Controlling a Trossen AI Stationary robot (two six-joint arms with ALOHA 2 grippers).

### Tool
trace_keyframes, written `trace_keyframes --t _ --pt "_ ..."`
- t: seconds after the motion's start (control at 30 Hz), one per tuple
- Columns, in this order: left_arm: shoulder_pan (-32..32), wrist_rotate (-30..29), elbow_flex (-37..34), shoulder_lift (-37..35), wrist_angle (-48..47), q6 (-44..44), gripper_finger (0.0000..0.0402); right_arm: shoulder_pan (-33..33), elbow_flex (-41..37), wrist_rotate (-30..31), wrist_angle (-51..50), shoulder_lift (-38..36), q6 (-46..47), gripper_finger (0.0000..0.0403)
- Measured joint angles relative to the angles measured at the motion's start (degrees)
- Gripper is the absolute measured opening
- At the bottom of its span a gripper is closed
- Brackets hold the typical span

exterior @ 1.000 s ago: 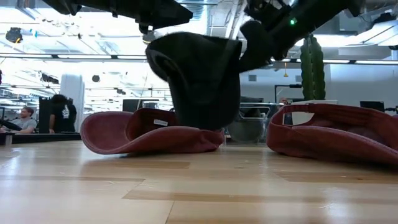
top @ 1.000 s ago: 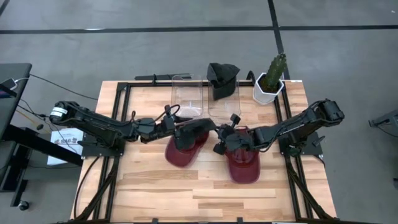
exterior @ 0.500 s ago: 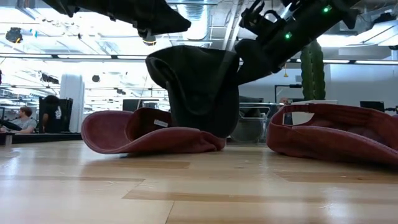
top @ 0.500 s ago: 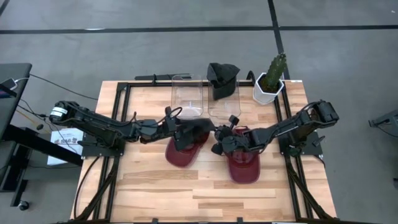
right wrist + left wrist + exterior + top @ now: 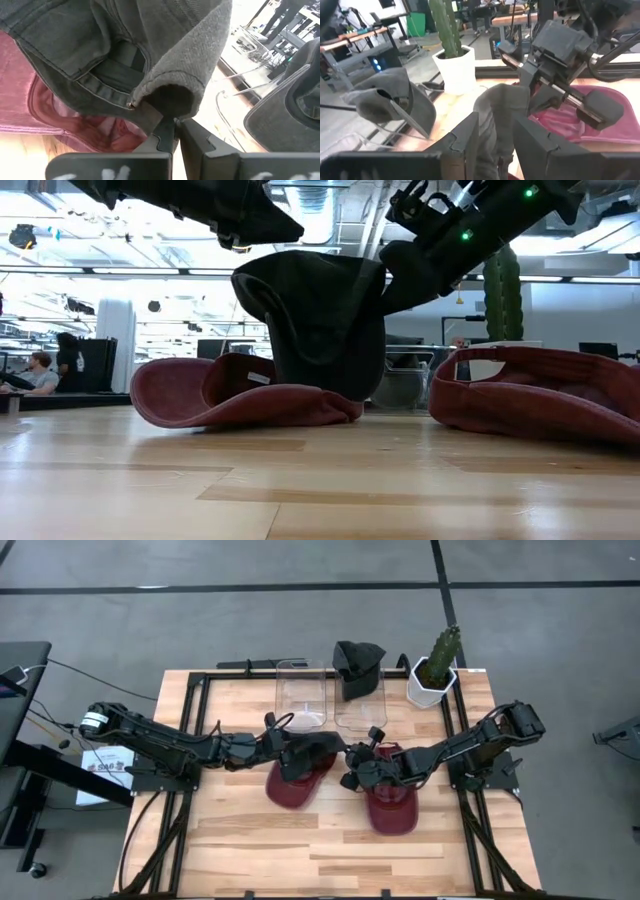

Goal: Pick & Place hat
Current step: Put the black cap into the right transparent bin

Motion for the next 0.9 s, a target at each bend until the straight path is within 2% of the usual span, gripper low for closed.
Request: trace_keyframes --t 0.2,0.43,0.57,0.9 --pt "-0.01 -0.73 0.0 0.0 -2.0 -0.2 0.0112 0.0 0.0 0.02 0.0 0.0 -0.02 0.0005" --pt "0.01 -8.09 0.0 0.0 -2.3 -0.2 0.0112 0.0 0.0 0.02 0.0 0.0 -0.05 0.0007" --pt "0.01 -8.01 0.0 0.0 -2.61 -0.53 0.0112 0.0 0.0 0.03 -0.01 0.0 -0.13 0.0005" --pt "0.01 -3.59 0.01 -0.17 -6.68 -3.2 0.0112 0.0 0.0 0.02 0.0 0.0 -0.13 0.0007"
